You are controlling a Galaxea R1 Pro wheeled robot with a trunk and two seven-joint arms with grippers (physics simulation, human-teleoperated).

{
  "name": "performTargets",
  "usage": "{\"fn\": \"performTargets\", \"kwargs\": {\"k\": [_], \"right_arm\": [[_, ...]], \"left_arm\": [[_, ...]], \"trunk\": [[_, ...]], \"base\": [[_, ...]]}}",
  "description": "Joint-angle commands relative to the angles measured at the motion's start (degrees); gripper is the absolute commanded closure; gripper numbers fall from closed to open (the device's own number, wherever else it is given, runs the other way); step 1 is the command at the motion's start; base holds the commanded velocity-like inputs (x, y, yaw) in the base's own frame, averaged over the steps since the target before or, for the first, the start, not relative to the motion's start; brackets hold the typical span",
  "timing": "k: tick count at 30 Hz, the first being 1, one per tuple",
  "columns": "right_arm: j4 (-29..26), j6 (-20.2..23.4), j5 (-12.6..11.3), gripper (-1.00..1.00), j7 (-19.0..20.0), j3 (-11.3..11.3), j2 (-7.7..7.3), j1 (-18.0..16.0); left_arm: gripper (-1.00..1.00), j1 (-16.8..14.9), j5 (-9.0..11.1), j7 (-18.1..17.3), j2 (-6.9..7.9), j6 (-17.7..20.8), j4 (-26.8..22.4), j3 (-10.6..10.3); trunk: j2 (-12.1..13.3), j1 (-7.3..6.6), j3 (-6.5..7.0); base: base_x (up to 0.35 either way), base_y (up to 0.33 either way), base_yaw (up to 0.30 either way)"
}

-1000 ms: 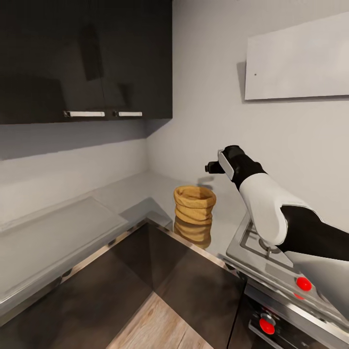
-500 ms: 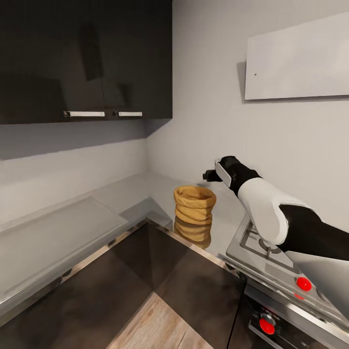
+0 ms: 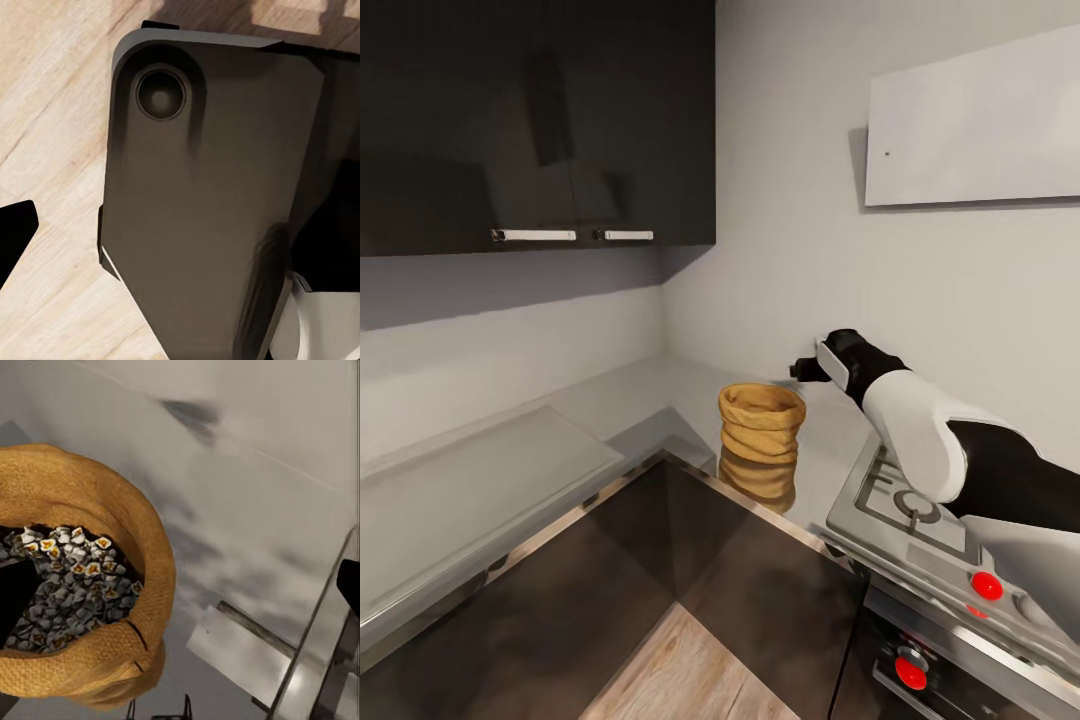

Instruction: In the kitchen, take the popcorn bag from the countertop, put it into the microwave, and heat it until the popcorn is cooked so the cooked popcorn ends up inside the bag.

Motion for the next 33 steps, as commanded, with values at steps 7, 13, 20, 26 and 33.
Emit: {"fn": "performTargets", "kwargs": {"k": [7,13,20,26,33], "right_arm": [[-0.08,0.3,0.51,-1.0,0.1,-0.47,0.12,-0.02],[-0.01,0.23,0.44,-1.0,0.11,-0.48,0.12,0.0],[0.36,-1.63,0.39,-1.0,0.0,-0.49,0.12,0.44],[0.35,-2.31,0.04,-1.0,0.04,-0.49,0.21,3.33],[0.44,-2.34,-0.48,-1.0,0.12,-0.49,0.13,3.51]], "left_arm": [[-1.0,-0.01,0.41,-0.38,0.06,-0.03,-0.02,-0.1],[-1.0,-0.01,0.4,-0.42,0.08,-0.06,-0.02,-0.13],[-1.0,-0.01,0.4,-0.42,0.08,-0.05,-0.02,-0.13],[-1.0,-0.01,0.4,-0.42,0.08,-0.06,-0.02,-0.13],[-1.0,-0.01,0.4,-0.42,0.08,-0.06,-0.02,-0.13]], "trunk": [[-0.04,0.0,-0.07],[-0.04,0.0,-0.07],[-0.04,0.0,-0.07],[-0.04,0.0,-0.07],[-0.04,0.0,-0.07]], "base": [[0.032,0.0,0.0],[0.221,0.0,0.0],[0.153,0.0,0.0],[0.012,0.0,0.0],[0.0,0.0,0.0]]}}
